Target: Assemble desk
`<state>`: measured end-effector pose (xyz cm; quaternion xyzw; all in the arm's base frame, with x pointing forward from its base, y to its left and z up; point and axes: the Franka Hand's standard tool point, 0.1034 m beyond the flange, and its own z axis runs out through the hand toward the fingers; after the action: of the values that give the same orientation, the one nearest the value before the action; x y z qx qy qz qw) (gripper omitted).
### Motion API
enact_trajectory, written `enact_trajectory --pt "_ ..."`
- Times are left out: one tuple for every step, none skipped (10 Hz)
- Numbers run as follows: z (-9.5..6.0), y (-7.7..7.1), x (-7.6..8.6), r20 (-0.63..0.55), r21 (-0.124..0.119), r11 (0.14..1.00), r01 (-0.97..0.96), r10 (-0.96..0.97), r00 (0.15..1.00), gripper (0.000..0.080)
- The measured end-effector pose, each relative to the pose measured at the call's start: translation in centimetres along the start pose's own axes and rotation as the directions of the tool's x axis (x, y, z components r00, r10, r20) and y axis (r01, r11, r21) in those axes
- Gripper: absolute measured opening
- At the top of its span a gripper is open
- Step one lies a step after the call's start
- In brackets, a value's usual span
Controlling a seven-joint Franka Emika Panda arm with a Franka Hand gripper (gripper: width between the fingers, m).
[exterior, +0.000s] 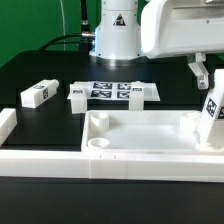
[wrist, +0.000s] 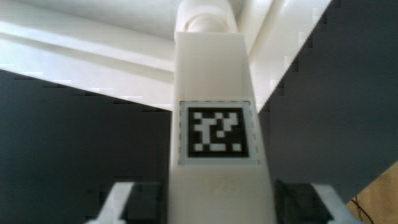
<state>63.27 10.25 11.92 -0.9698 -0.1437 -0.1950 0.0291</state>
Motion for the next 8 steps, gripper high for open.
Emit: enact_trajectory --pt "-0.02 0.00 -0.03 -0.007 -0.001 1.000 0.000 0.000 1.000 0.0288" --pt "-0.07 -0.02 -0.17 -0.025 -0.005 1.000 0.000 0.000 1.000 0.0288" --pt "-0.13 -0.05 -0.38 -0.054 -0.011 1.000 0.001 -0.002 0.999 0.0288" --pt "-0.19 -0.07 -0.50 -0.079 -0.016 1.000 0.003 -0.004 0.997 0.0288" --pt "-0.19 -0.05 -0.46 -0.078 -0.015 1.000 0.003 -0.004 0.997 0.0288" --pt "-0.19 -0.05 -0.46 -0.078 -0.015 1.000 0.003 -0.004 0.997 0.0288" --pt "-0.19 -0.05 -0.46 -0.078 -0.015 1.000 0.003 -0.004 0.997 0.0288" --pt "-0.19 -0.05 -0.46 -0.078 -0.015 1.000 0.003 -0.004 0.997 0.0288"
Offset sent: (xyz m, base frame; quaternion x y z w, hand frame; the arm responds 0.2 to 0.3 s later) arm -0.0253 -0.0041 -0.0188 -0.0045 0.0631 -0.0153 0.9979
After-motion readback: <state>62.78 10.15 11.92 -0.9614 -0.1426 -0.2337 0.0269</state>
